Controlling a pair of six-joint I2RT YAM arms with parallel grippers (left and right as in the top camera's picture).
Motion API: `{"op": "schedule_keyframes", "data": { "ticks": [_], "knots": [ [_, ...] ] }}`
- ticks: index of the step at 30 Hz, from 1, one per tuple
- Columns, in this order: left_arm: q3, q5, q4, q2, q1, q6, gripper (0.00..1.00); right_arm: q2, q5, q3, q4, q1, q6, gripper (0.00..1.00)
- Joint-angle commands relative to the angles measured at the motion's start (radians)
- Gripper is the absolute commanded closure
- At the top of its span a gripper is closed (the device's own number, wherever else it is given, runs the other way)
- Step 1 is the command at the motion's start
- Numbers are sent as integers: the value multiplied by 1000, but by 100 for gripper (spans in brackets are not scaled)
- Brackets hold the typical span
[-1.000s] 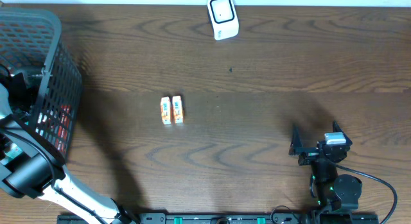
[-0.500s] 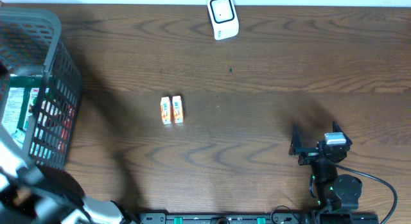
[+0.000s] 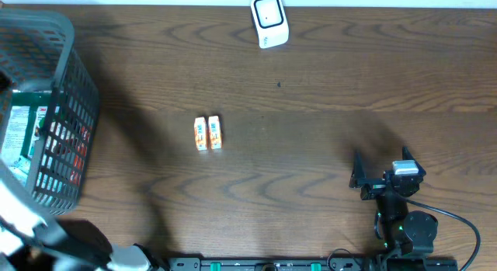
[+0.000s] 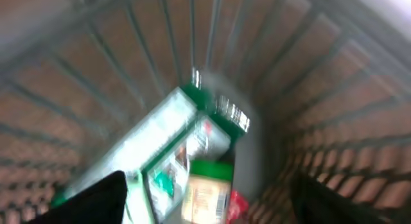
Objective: Scan the item barcode
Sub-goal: 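Grasp the green-capped jar in the basket with the left gripper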
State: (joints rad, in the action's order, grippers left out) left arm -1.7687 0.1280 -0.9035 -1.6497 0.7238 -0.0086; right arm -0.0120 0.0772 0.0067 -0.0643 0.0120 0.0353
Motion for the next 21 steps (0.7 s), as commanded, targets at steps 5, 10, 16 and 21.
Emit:
{"op": "schedule_keyframes", "data": {
  "ticks": [5, 10, 16, 21],
  "knots": [
    [18, 75, -112, -205, 3, 57, 16, 5, -1, -1, -4, 3, -12, 1],
    [18, 145, -179, -352, 3, 147, 16, 5, -1, -1, -4, 3, -12, 1],
    [18, 145, -216, -481, 3, 147, 16, 5, -1, -1, -4, 3, -12, 1],
    [18, 141, -221, -522, 4, 146, 29, 5, -1, -1, -4, 3, -12, 1]
  ]
}}
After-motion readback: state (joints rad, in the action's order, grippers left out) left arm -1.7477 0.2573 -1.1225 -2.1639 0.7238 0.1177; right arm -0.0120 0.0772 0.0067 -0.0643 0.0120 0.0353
